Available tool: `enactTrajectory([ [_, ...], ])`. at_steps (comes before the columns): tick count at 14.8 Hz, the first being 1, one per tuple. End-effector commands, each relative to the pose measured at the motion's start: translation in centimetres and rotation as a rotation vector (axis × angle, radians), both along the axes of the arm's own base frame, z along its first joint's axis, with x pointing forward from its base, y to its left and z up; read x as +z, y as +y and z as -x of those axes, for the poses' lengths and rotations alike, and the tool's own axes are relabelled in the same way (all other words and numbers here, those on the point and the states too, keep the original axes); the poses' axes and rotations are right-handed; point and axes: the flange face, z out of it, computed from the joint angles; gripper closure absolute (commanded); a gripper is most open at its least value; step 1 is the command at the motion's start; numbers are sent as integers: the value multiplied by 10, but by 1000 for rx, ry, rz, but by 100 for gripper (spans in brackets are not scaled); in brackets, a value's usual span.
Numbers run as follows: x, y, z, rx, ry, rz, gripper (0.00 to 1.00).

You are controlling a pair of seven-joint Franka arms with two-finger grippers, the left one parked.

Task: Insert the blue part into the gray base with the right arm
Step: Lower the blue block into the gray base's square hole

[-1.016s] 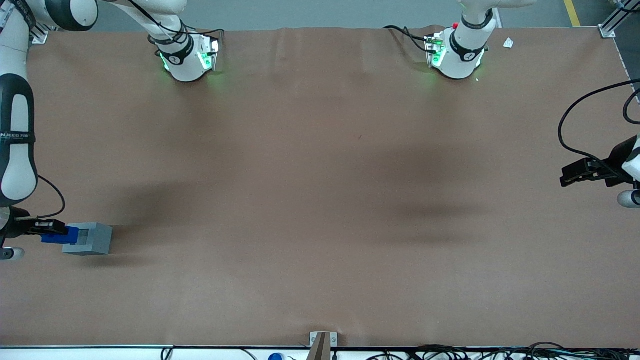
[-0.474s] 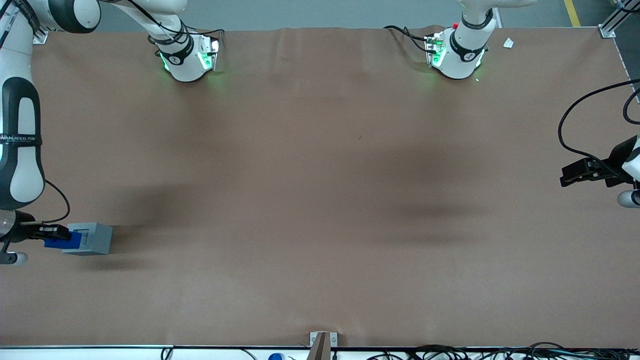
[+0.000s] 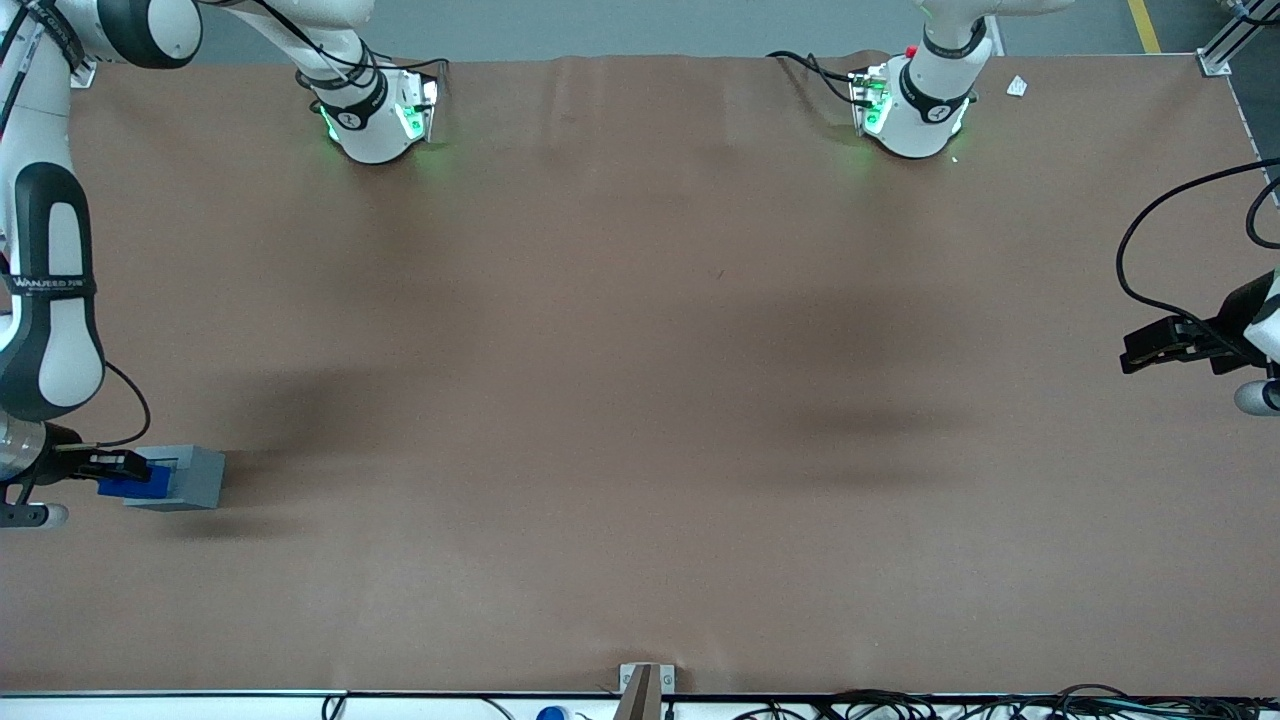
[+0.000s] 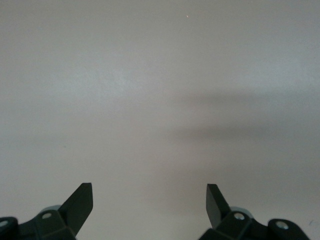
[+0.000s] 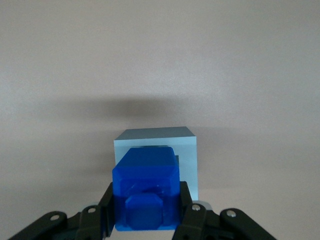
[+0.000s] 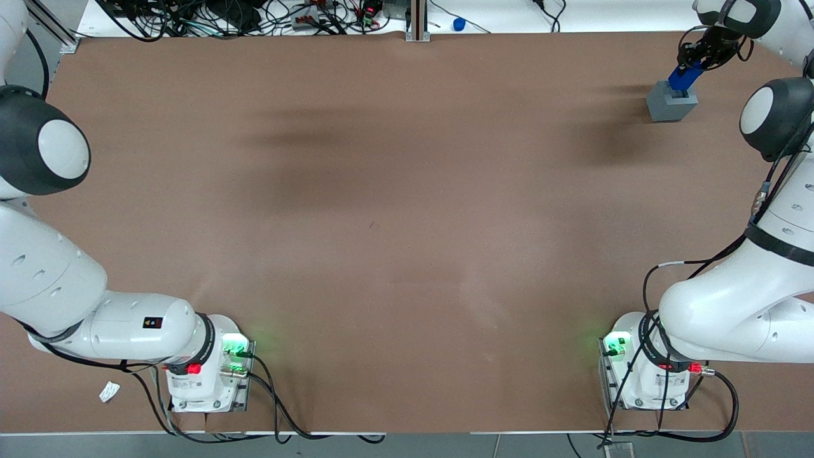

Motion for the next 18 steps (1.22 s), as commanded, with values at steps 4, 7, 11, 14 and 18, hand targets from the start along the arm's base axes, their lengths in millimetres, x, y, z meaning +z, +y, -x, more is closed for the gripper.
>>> enactTrajectory([
  [4, 3, -1, 13, 5, -9, -2, 97],
  [7, -1, -2, 16, 3, -13, 1, 97],
  [11, -2, -2, 17, 2, -11, -2, 97],
  [14, -2, -1, 21, 0, -5, -5, 97],
  [18, -2, -1, 22, 0, -4, -6, 97],
])
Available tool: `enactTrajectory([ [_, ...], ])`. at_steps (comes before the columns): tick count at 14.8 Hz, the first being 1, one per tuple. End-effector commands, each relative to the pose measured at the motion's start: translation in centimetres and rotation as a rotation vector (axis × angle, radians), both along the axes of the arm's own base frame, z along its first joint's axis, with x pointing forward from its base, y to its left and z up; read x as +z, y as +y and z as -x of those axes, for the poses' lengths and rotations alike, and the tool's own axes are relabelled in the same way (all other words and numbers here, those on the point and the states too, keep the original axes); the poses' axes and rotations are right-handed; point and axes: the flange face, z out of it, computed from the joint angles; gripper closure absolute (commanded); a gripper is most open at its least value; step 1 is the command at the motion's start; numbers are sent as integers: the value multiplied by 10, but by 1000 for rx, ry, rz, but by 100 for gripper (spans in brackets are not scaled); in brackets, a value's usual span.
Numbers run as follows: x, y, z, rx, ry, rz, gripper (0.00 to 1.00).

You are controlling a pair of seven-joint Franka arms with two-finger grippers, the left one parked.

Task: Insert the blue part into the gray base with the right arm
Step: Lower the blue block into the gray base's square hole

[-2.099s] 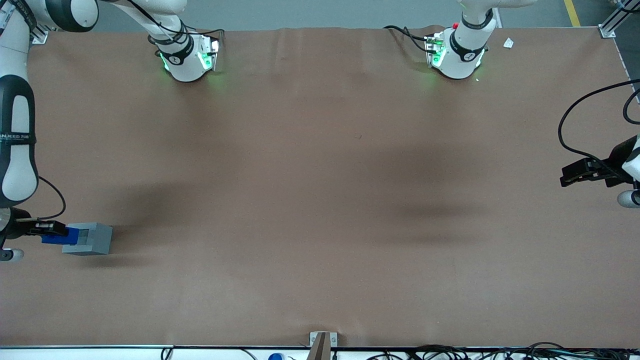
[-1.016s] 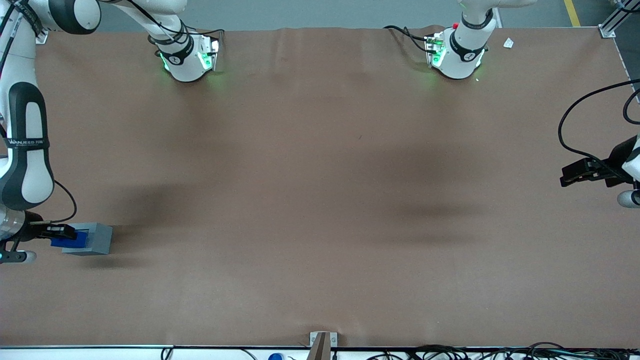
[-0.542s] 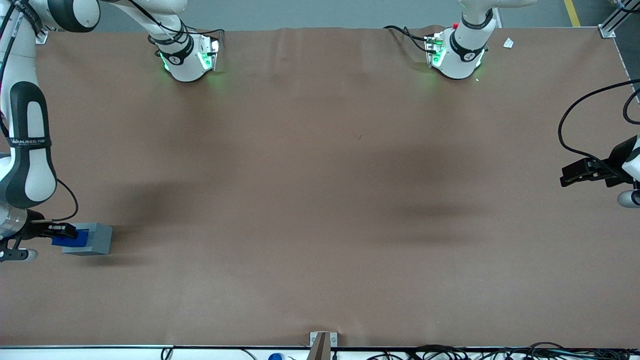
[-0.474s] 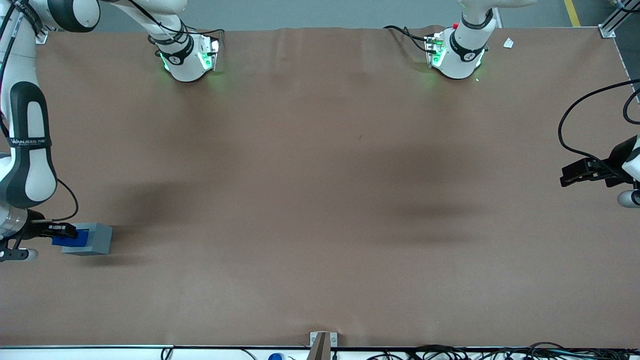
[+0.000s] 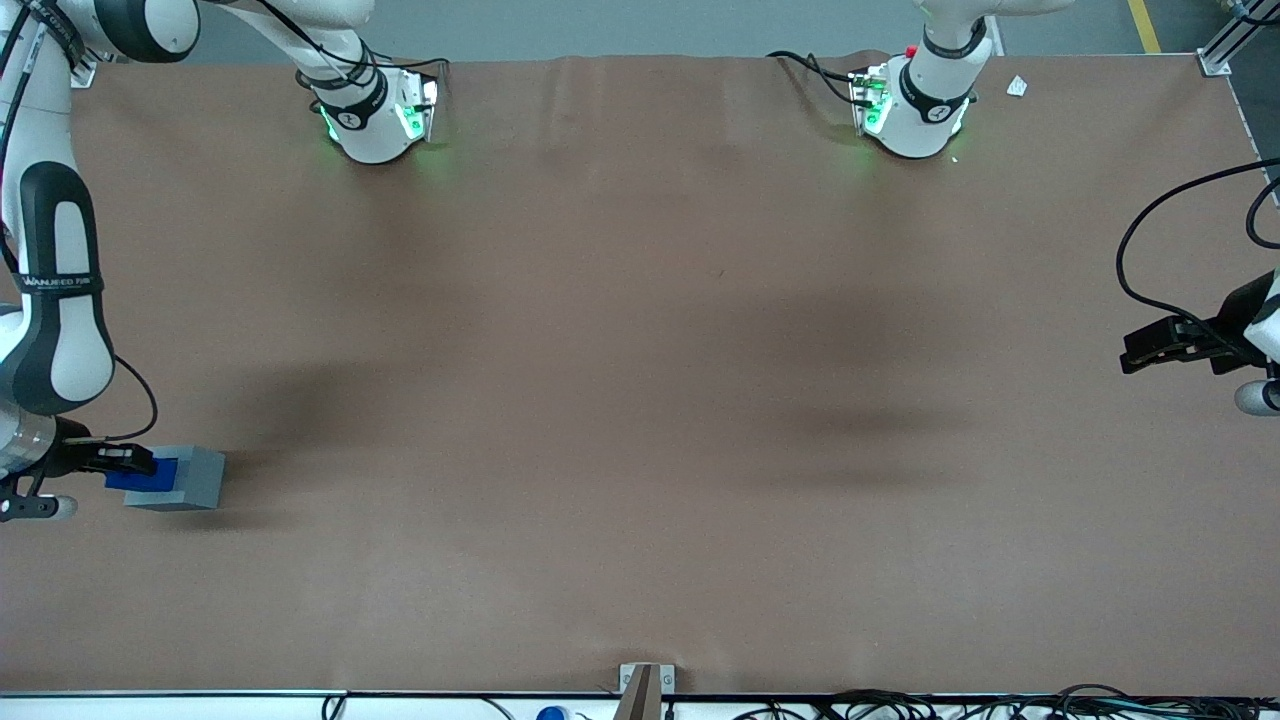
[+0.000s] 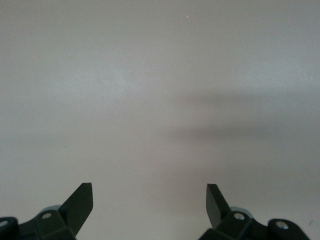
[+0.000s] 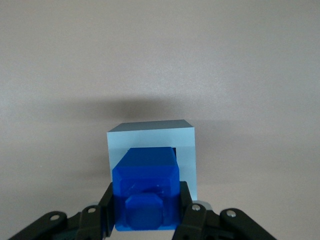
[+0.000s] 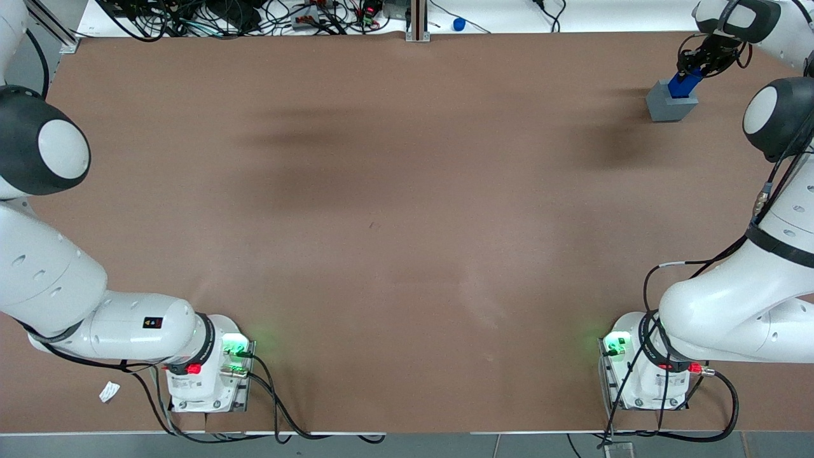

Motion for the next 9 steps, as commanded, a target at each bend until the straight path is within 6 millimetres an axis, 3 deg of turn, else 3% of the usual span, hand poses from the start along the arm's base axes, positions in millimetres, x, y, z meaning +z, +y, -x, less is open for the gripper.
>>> enactTrajectory([
  [1, 8, 0, 12, 5, -2, -8, 97],
  [9, 5, 1, 13, 11, 2, -9, 97],
])
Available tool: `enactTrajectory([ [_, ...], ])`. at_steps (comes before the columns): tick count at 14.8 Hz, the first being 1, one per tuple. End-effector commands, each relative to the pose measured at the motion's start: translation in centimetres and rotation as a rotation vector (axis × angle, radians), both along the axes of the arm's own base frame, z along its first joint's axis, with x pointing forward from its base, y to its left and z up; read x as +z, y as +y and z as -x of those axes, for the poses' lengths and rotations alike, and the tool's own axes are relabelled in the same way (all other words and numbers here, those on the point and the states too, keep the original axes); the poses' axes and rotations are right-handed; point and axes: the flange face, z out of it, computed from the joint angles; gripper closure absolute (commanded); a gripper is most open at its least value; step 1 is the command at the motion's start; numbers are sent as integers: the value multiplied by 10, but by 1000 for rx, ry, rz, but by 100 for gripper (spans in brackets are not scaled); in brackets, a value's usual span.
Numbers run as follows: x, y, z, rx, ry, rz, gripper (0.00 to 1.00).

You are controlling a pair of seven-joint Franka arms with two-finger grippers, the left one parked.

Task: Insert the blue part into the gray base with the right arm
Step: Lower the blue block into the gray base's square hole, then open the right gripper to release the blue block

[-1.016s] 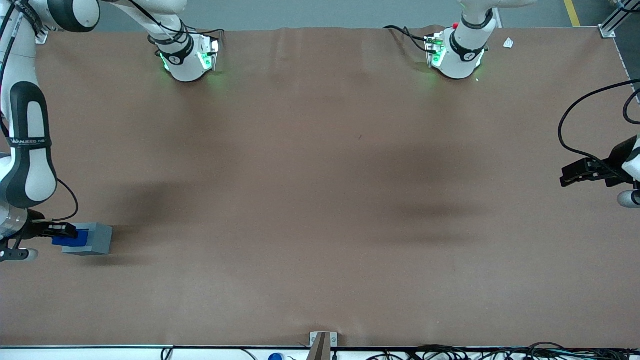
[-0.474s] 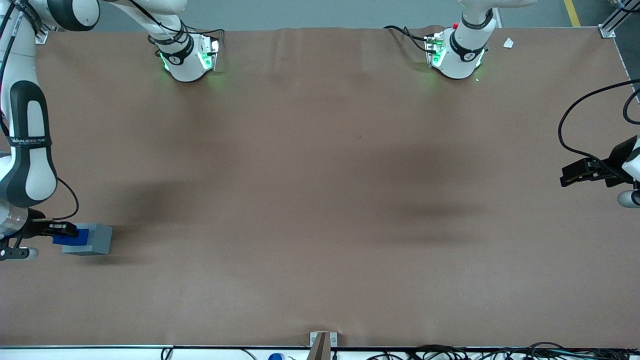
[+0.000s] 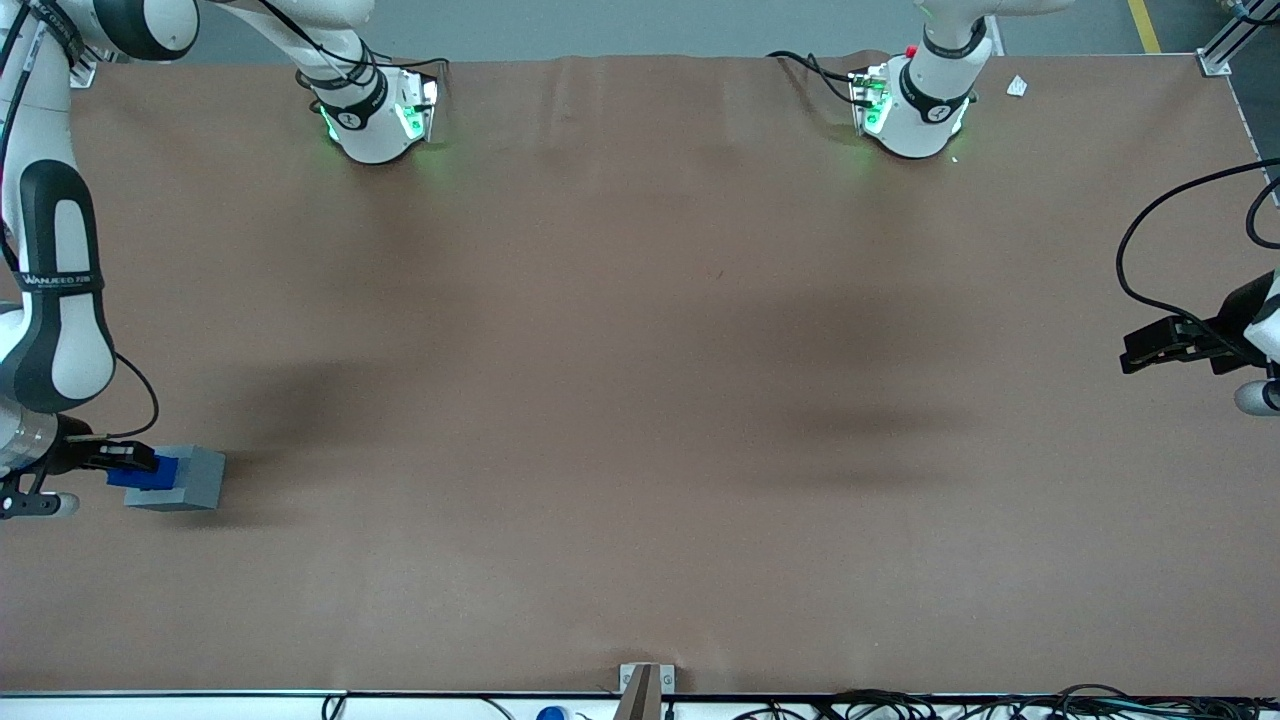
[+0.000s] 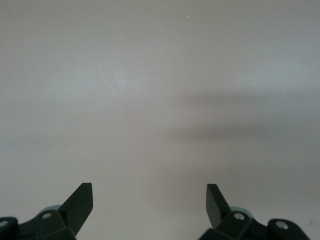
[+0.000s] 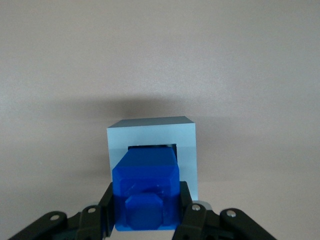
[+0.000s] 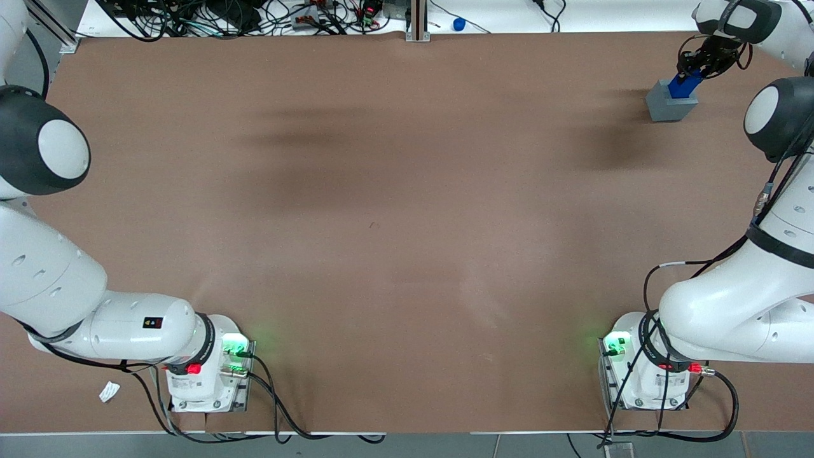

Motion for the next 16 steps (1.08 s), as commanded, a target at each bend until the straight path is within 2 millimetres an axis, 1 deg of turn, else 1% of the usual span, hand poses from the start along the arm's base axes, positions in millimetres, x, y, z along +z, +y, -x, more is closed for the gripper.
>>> enactTrajectory([
  [1, 6, 1, 10, 11, -4, -7, 97],
  [9, 4, -2, 11, 6, -4, -7, 96],
  [14, -7, -3, 12, 3, -16, -1, 96],
  [16, -7, -3, 11, 2, -18, -1, 96],
])
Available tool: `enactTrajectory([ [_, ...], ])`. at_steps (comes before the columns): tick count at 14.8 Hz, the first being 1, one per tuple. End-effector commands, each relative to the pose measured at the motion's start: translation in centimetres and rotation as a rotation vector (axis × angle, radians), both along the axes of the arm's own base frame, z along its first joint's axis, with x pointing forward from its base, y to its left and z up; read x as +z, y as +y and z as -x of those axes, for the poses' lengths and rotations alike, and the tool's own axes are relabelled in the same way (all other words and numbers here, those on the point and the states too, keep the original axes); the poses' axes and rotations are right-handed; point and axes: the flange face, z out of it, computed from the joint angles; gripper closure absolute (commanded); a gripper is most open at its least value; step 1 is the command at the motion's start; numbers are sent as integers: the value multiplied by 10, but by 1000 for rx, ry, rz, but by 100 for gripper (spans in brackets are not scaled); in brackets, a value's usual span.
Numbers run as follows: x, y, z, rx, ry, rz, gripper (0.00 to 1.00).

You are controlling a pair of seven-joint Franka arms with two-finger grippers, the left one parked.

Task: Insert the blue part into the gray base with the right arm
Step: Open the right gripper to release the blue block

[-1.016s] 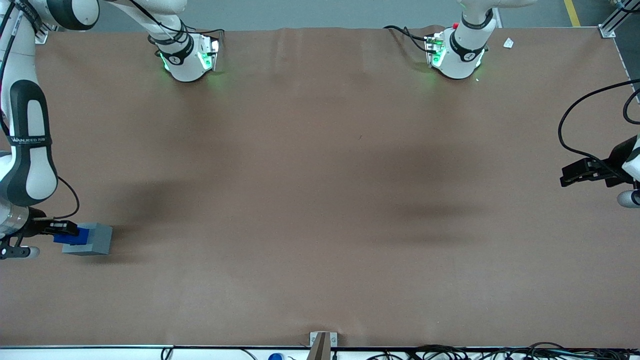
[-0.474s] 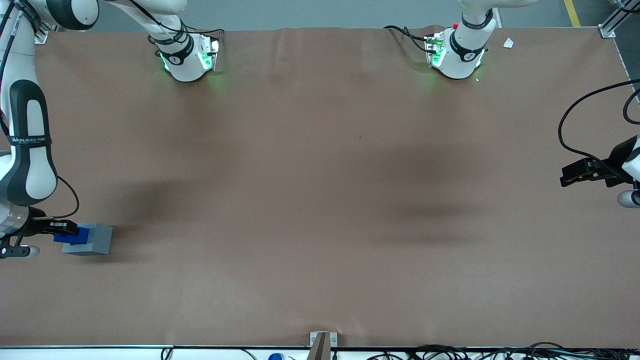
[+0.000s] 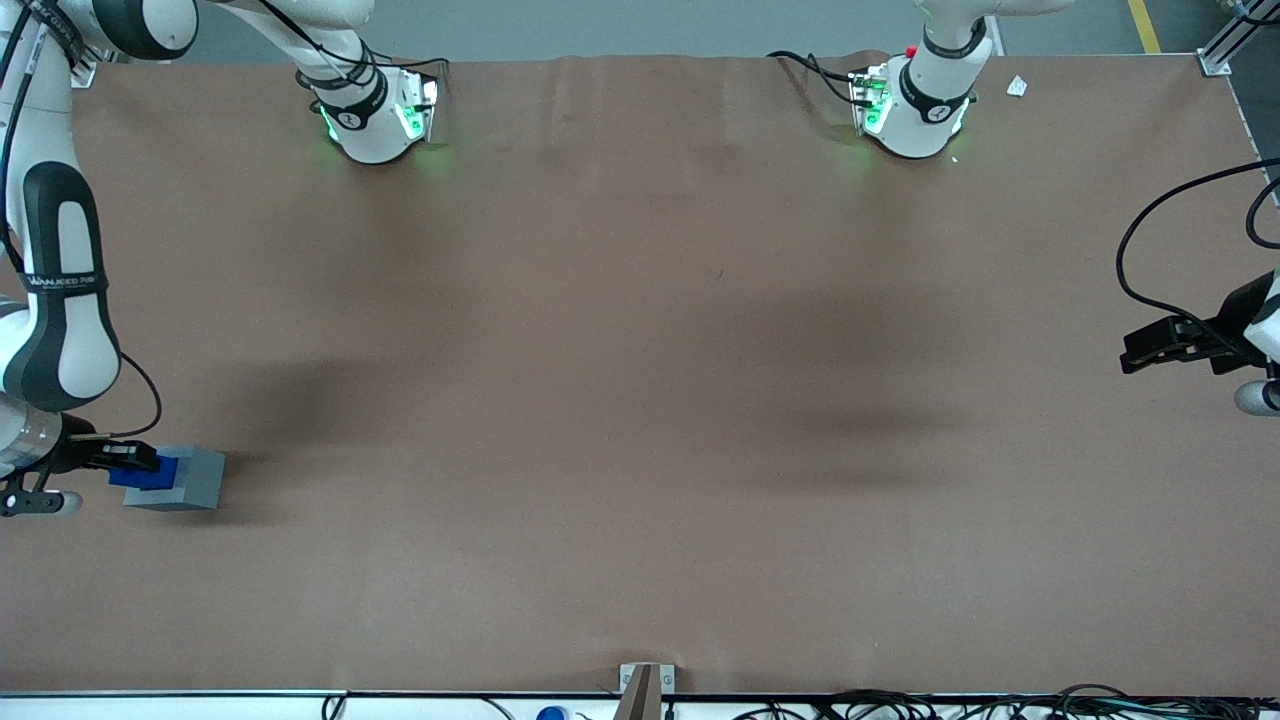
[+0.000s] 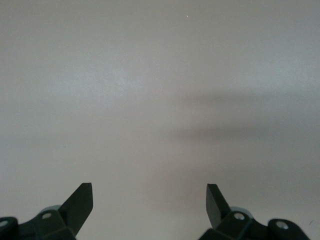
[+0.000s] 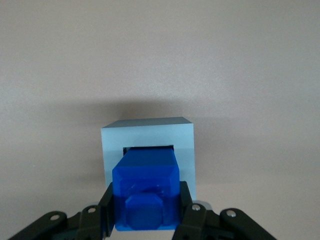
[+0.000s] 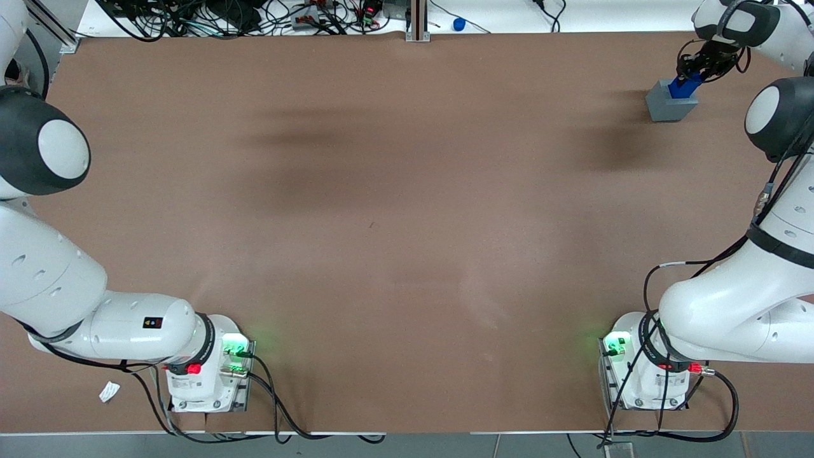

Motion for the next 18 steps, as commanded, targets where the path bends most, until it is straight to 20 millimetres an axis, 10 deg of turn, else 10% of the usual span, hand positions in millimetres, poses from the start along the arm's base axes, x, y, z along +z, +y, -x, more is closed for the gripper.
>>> enactTrajectory([
  [1, 3, -1, 7, 5, -5, -8, 96],
  [4, 2, 3, 6, -4, -6, -16, 75],
  [7, 4, 3, 5, -3, -9, -15, 5],
  [12, 42, 7, 5, 2, -39, -11, 0],
  [18, 148, 64, 29, -34, 22, -56, 0],
])
